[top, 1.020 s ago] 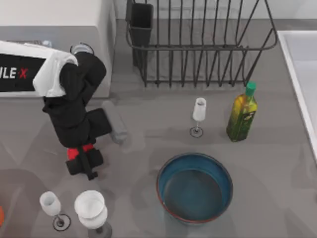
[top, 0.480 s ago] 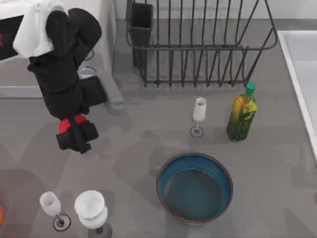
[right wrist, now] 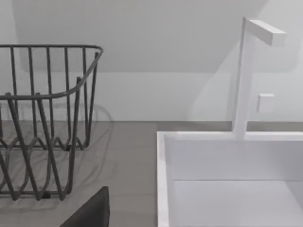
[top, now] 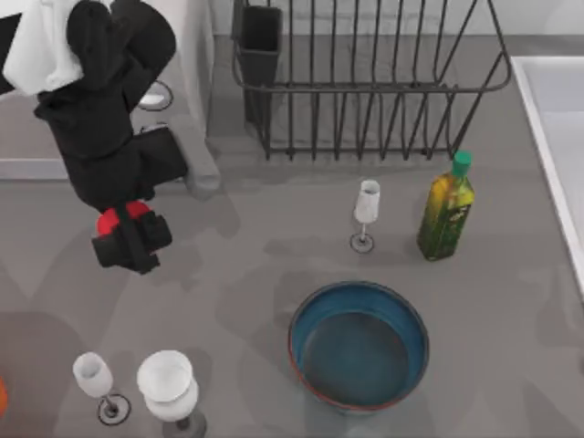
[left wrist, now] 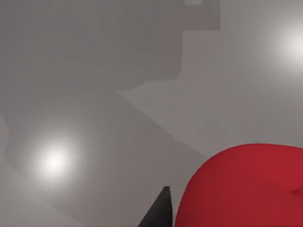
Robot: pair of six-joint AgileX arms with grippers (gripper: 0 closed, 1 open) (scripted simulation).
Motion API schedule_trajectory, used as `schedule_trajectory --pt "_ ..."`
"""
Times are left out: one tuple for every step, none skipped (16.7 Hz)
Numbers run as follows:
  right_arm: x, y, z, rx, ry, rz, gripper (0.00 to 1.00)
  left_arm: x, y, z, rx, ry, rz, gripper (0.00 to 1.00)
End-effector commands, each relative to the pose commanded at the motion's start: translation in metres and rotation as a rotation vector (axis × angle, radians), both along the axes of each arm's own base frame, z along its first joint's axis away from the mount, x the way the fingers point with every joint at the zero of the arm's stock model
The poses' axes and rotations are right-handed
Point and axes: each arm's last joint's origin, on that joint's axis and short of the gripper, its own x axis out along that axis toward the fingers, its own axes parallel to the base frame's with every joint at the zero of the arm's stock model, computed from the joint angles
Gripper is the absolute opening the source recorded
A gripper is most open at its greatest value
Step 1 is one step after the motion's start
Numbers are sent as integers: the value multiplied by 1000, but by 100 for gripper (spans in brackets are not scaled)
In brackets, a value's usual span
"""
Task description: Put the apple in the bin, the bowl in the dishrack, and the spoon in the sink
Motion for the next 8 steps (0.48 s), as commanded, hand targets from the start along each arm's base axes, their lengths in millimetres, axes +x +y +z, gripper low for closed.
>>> schedule_trajectory --pt "0 0 0 0 0 0 100 -3 9 3 10 -4 40 0" --pt "0 0 0 0 0 0 100 -6 21 7 23 -11 97 0" --pt "0 0 0 0 0 0 100 -10 37 12 38 -20 171 0" --pt "0 0 0 0 0 0 100 -17 56 18 54 -33 261 0" --pt "0 0 0 0 0 0 100 -25 77 26 71 -52 370 0" --pt "0 0 0 0 0 0 100 -36 100 34 89 -74 496 0" --pt "0 0 0 0 0 0 100 -50 121 40 108 -99 626 0" --pt "0 0 0 0 0 0 100 -64 139 46 127 -123 750 0"
